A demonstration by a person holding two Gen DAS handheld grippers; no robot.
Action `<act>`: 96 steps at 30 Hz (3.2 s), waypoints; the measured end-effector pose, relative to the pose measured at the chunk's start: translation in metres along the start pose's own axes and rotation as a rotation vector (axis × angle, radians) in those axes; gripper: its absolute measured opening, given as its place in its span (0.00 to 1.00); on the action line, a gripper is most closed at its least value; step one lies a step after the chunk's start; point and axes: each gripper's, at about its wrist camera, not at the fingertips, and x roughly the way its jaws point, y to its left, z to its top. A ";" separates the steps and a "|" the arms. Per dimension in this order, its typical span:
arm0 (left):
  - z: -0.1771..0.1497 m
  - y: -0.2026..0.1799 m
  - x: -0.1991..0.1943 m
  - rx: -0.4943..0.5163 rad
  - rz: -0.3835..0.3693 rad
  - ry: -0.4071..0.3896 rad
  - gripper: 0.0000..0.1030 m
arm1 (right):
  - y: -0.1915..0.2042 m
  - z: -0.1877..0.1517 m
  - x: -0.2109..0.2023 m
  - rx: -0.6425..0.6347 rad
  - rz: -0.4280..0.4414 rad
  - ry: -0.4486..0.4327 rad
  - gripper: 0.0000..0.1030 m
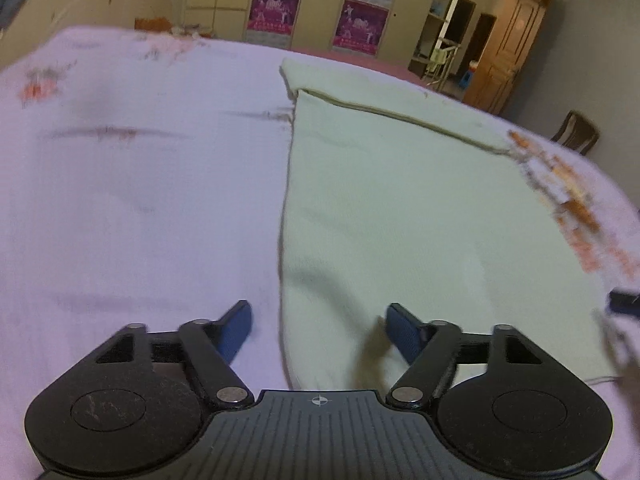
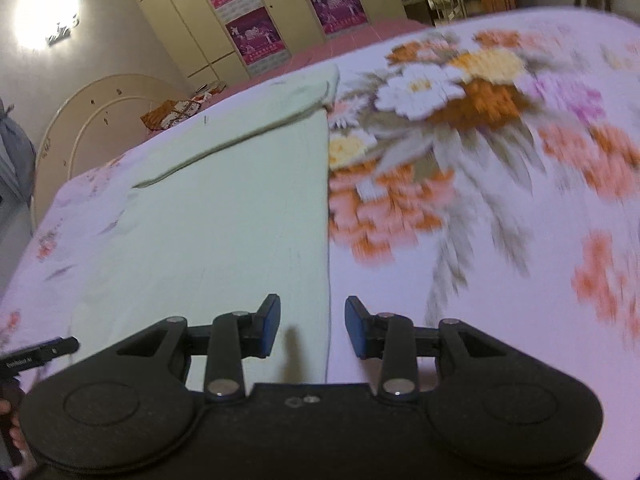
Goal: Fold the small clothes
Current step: 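Grasp the sweater end with the left tool while the right tool grasps beside it, then lift the held sweater end with both tools and fold it over the body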
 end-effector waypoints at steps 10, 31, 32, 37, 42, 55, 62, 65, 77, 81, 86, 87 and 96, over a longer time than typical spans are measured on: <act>-0.031 0.045 -0.005 -0.353 -0.300 0.043 0.52 | -0.023 -0.047 -0.017 0.217 0.152 0.071 0.35; -0.032 0.054 0.006 -0.427 -0.391 -0.056 0.04 | -0.017 -0.051 0.002 0.323 0.255 0.076 0.05; -0.031 0.053 -0.003 -0.432 -0.426 -0.102 0.04 | -0.017 -0.049 -0.003 0.321 0.264 0.052 0.05; -0.030 0.050 0.001 -0.371 -0.355 -0.072 0.04 | -0.013 -0.039 -0.030 0.268 0.330 -0.039 0.05; -0.043 0.057 0.021 -0.440 -0.310 -0.007 0.04 | -0.024 -0.051 0.000 0.301 0.218 0.080 0.05; 0.002 0.038 -0.011 -0.444 -0.377 -0.162 0.04 | -0.001 -0.013 -0.027 0.223 0.289 -0.057 0.05; 0.074 0.030 -0.012 -0.428 -0.426 -0.246 0.04 | 0.019 0.048 -0.030 0.127 0.300 -0.142 0.05; 0.108 0.026 0.005 -0.428 -0.438 -0.268 0.04 | 0.023 0.079 -0.026 0.099 0.295 -0.183 0.05; 0.213 0.037 0.124 -0.445 -0.396 -0.241 0.04 | 0.039 0.185 0.057 0.017 0.234 -0.192 0.05; 0.243 0.046 0.174 -0.434 -0.377 -0.210 0.04 | 0.035 0.214 0.104 0.043 0.217 -0.170 0.05; 0.272 0.053 0.230 -0.417 -0.357 -0.165 0.04 | 0.024 0.241 0.164 0.086 0.197 -0.132 0.05; 0.277 0.054 0.241 -0.409 -0.348 -0.152 0.04 | 0.022 0.245 0.176 0.095 0.193 -0.125 0.05; 0.309 0.055 0.299 -0.374 -0.300 -0.148 0.05 | 0.006 0.271 0.248 0.145 0.151 -0.077 0.09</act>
